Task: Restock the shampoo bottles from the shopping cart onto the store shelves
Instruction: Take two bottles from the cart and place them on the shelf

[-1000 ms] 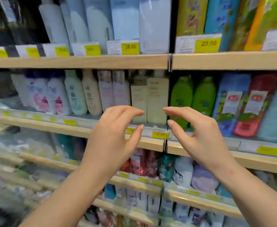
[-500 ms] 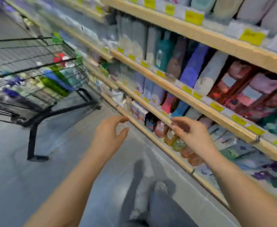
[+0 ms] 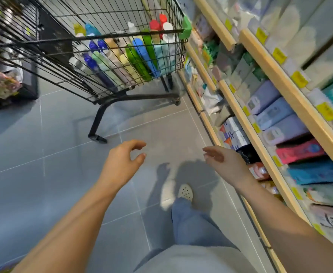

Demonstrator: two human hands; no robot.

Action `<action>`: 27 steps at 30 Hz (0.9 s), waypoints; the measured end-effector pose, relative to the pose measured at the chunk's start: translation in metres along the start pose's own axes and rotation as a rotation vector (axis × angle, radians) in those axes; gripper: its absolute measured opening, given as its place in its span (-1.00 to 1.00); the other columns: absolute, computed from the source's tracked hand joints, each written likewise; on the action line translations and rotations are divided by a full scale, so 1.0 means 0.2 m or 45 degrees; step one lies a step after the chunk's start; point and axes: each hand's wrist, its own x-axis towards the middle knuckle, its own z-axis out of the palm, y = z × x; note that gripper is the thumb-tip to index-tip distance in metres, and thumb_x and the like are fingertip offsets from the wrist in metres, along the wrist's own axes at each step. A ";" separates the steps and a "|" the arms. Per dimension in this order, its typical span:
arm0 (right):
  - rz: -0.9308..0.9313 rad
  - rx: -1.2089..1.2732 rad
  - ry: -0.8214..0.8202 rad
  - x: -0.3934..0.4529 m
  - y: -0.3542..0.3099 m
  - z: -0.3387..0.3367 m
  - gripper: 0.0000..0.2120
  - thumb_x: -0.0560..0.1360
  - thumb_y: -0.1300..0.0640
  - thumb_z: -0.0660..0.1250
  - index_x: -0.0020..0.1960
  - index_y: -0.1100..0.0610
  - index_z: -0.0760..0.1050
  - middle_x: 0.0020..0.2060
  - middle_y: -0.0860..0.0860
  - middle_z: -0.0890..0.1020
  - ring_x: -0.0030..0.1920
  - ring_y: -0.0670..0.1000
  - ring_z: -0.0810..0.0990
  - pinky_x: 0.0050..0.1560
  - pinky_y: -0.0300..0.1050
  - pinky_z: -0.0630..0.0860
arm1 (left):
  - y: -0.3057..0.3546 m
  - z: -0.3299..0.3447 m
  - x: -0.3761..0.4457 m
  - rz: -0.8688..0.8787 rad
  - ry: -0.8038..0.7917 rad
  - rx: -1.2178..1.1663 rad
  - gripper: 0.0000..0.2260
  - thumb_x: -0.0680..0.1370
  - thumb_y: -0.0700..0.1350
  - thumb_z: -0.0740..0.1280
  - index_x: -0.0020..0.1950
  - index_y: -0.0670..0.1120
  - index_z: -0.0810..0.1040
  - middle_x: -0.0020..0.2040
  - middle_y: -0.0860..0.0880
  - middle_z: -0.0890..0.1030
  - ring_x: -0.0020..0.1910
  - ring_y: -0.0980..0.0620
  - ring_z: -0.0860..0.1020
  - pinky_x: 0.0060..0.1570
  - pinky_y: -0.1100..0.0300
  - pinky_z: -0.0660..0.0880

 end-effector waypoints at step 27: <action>-0.194 -0.081 -0.033 1.63 -1.46 0.60 -0.75 0.48 0.26 0.28 0.16 0.19 0.52 -0.07 0.03 0.59 -0.05 -0.04 0.53 0.01 -0.39 0.38 | -0.48 -1.19 1.76 0.088 0.116 0.071 -0.75 0.49 -0.17 0.29 0.16 -0.06 0.53 0.05 -0.01 0.57 -0.08 0.12 0.40 -0.08 0.38 0.26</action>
